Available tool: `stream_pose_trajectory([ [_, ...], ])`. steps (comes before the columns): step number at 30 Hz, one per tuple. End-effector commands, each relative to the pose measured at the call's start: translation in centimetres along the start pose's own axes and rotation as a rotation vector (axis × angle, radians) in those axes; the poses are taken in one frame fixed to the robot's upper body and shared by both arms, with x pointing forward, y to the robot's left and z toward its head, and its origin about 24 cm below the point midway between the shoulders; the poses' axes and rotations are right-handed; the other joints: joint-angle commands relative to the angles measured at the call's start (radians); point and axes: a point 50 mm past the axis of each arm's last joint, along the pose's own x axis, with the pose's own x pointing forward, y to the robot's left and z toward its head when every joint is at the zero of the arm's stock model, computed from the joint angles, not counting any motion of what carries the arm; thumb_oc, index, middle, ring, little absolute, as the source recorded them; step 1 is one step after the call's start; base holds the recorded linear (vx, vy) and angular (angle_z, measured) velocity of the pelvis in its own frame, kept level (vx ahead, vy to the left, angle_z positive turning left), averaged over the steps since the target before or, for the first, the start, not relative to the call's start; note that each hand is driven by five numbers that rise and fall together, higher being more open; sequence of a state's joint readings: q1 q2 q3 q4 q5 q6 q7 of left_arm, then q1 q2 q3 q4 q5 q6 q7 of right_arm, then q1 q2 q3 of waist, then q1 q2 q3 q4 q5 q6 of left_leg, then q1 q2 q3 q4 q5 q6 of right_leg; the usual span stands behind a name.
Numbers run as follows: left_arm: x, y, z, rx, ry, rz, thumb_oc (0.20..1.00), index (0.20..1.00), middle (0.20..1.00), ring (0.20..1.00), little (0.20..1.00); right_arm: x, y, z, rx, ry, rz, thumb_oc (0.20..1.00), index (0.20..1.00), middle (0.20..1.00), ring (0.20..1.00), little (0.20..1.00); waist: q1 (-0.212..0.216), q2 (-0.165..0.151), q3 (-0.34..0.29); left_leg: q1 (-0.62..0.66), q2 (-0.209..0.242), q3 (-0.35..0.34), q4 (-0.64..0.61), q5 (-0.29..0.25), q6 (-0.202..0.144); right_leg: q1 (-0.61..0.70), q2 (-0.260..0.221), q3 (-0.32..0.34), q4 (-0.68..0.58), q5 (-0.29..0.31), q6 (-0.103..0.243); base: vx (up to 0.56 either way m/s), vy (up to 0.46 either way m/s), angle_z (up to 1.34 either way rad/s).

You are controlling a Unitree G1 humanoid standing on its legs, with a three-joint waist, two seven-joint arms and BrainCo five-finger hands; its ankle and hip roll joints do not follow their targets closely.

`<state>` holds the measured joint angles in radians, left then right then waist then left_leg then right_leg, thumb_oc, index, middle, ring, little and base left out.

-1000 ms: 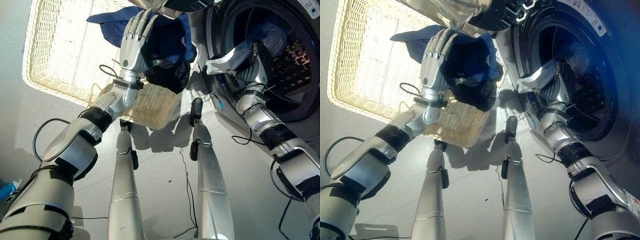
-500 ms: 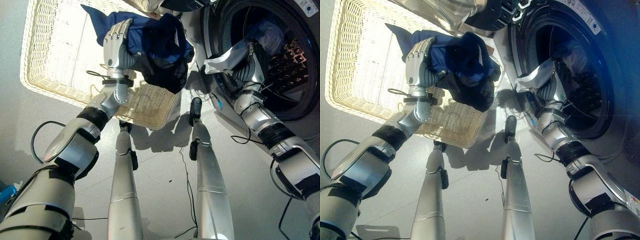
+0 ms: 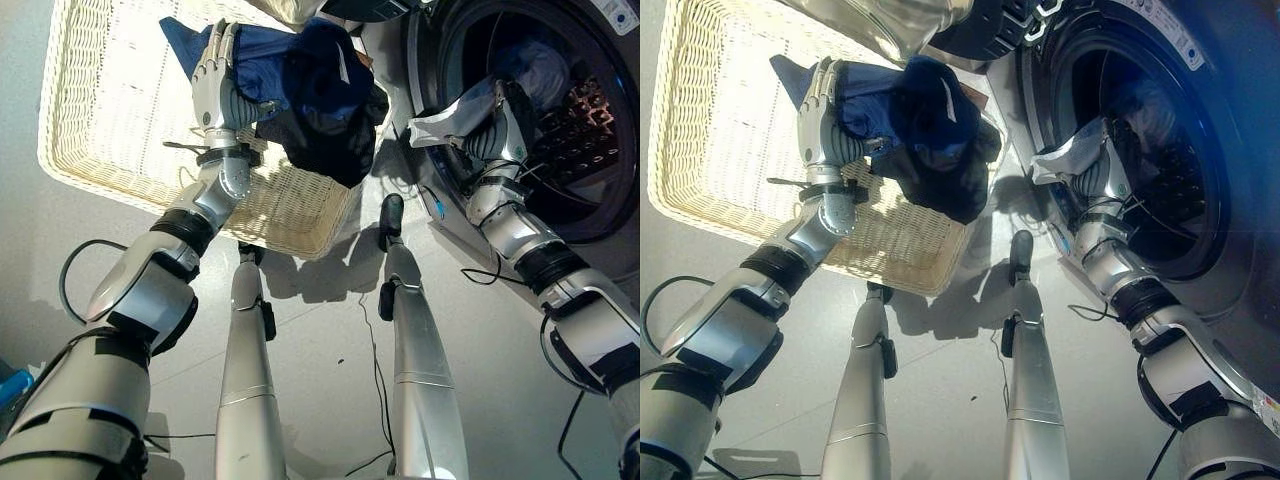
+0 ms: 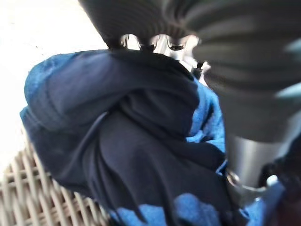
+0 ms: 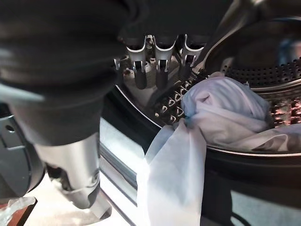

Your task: Put the clothes into the washing machine.

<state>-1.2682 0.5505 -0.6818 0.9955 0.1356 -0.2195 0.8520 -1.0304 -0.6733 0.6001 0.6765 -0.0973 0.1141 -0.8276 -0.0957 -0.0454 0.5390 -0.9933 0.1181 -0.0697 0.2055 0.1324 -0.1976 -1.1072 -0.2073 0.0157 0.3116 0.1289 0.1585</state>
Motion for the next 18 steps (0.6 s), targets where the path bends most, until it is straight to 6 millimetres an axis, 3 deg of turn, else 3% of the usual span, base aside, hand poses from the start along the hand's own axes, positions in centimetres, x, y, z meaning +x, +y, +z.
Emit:
stream_pose_trajectory([
  [1, 1.8, 1.3, 0.6, -0.032, 0.017, 0.081, 1.0, 1.0, 1.0, 1.0, 1.0, 0.2, -0.1, 0.9, 0.01, -0.038, -0.036, 1.0, 1.0, 1.0, 1.0, 1.0, -0.003, -0.012, -0.019, -0.002, -0.096, 0.071, 0.021, -0.049, 0.081, 0.023, 0.122, -0.083, -0.061, 0.059, 0.017, 0.0, 0.0, 0.0],
  [8, 1.8, 0.4, 2.5, -0.028, -0.113, -0.01, 1.0, 1.0, 1.0, 1.0, 1.0, 0.2, -0.1, 1.1, 0.008, -0.044, -0.032, 1.0, 1.0, 1.0, 1.0, 1.0, -0.008, -0.013, -0.019, -0.003, -0.095, 0.074, 0.021, -0.049, 0.078, 0.023, 0.121, -0.079, -0.065, 0.063, 0.02, 0.0, 0.0, 0.0],
  [18, 0.8, -1.5, 3.3, 0.024, -0.208, -0.208, 1.0, 1.0, 1.0, 1.0, 1.0, -0.2, 0.2, 1.2, 0.008, -0.052, -0.029, 1.0, 1.0, 1.0, 1.0, 1.0, -0.014, -0.014, -0.019, -0.003, -0.094, 0.079, 0.025, -0.053, 0.081, 0.019, 0.121, -0.075, -0.065, 0.069, 0.022, 0.0, 0.0, 0.0],
])
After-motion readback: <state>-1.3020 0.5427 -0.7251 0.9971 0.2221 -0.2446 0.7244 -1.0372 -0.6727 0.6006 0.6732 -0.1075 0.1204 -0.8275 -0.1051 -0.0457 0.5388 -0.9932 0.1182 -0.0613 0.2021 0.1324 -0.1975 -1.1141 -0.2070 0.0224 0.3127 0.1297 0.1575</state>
